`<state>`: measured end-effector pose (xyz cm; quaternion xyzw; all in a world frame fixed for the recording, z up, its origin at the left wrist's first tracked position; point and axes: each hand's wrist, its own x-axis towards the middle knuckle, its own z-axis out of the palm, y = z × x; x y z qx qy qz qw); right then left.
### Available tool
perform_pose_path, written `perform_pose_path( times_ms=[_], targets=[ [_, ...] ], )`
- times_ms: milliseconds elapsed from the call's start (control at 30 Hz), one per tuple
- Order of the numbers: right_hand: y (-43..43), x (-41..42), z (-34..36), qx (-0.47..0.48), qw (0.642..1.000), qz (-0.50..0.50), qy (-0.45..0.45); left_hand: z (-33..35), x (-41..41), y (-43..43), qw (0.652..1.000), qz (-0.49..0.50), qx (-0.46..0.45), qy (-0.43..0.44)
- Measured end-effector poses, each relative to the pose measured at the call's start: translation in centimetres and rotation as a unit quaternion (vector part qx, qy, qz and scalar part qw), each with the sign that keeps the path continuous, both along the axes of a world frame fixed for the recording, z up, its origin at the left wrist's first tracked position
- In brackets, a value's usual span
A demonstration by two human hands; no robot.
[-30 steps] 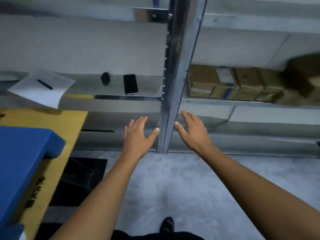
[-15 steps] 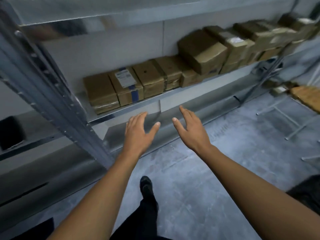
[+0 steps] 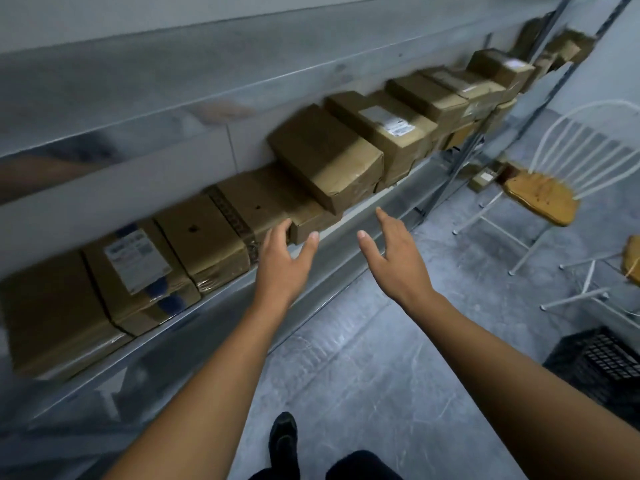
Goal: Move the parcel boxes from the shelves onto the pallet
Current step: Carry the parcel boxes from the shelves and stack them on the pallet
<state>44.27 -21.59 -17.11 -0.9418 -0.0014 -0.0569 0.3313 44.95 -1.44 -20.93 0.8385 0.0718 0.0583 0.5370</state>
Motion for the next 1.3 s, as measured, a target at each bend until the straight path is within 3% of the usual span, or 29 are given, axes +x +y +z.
perform_pose_path(
  times_ms=[333, 633, 1033, 1300],
  targets=[
    [-3.7, 10.5, -0.1, 0.025, 1.000, 0.003, -0.014, -1.4, 10.7, -6.0, 0.992, 0.064, -0.095, 0.058],
    [-6.1, 17.5, -0.7, 0.046, 0.995, 0.088, -0.005, -1.9, 17.2, -10.7, 0.957, 0.214, -0.164, 0.107],
    [-6.8, 19.7, -1.2, 0.094, 0.988, 0.123, 0.002, -1.6, 15.8, -11.9, 0.929, 0.292, -0.224, 0.042],
    [-4.5, 18.5, -1.9, 0.168, 0.969, 0.183, 0.005, 0.1, 10.6, -10.2, 0.921, 0.341, -0.183, -0.047]
  ],
)
